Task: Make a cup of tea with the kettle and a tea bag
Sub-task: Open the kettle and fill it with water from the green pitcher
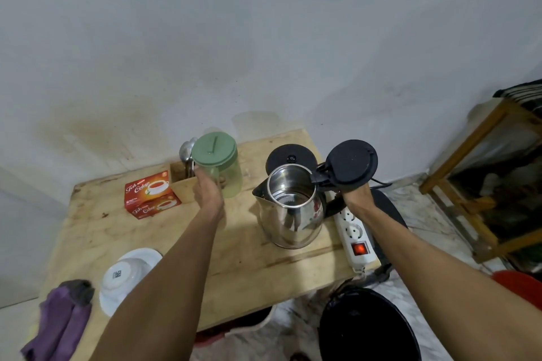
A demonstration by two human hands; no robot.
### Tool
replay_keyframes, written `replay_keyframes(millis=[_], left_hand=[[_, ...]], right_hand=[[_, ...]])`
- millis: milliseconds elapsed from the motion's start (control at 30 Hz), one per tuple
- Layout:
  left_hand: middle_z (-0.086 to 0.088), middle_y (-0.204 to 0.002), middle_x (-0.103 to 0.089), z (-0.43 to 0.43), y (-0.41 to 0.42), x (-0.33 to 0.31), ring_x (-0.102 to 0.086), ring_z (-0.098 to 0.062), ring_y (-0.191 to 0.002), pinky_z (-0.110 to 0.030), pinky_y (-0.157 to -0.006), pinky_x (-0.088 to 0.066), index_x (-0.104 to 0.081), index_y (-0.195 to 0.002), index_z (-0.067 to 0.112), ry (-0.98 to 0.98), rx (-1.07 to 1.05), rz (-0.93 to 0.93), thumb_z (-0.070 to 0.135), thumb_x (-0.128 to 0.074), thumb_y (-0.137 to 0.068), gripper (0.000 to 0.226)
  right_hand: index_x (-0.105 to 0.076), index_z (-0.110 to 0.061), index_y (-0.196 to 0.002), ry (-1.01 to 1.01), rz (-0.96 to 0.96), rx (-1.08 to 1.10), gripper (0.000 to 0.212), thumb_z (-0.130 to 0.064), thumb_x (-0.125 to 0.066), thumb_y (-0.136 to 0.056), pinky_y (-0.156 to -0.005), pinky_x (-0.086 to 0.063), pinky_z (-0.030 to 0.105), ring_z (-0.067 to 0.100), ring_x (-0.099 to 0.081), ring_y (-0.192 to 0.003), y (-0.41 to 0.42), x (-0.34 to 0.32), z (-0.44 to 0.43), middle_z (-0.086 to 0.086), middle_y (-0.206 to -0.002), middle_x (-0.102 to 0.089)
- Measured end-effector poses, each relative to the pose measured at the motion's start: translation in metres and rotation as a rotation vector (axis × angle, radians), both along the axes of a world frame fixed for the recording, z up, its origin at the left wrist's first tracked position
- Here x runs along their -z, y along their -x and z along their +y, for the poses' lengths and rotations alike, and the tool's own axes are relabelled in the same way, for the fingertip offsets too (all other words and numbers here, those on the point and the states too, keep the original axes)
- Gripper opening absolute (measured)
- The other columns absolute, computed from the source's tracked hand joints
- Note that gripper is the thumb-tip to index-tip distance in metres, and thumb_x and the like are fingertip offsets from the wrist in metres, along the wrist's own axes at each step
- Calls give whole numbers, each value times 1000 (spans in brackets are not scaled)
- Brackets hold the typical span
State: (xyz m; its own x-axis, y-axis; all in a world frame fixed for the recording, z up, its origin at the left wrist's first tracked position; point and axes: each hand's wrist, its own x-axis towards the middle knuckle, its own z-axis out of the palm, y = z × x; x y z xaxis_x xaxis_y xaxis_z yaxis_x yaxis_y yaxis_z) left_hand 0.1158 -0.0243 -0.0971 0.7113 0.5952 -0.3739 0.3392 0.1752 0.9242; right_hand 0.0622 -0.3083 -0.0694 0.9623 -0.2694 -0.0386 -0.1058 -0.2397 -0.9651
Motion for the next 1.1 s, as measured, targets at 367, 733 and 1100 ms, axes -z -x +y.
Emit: replay_keyframes(millis=[367, 733, 1100], left_hand=[[1, -64, -54, -1, 35, -9, -48, -13, -56, -29, -58, -42, -63, -97, 15, 79, -65, -12, 71, -38, -90, 62], [-4, -58, -51, 18, 94, -67, -45, -17, -51, -31, -52, -34, -61, -74, 17, -77, 93, -125, 54, -41, -97, 48], [-8, -50, -46, 15, 108, -156, -39, -19, -42, -27, -47, -35, -56, -60, 10, -261, 299, -181, 43, -50, -92, 46]], right_hand=[[-59, -17, -82, -26, -65, -49, 16, -1, -60, -87, -54, -46, 6, -15, -58, -59, 4, -5, -1, -7, -76, -58], [-59, -22, -80, 0, -5, -66, 26, 1, -59, -91, -70, -50, 35, 18, -56, -76, 1, -5, -4, 3, -80, -61], [-64, 9, -94, 47, 100, -37, 14, -3, -58, -89, -65, -48, 39, 25, -55, -72, -14, 15, -11, 16, -81, -63]])
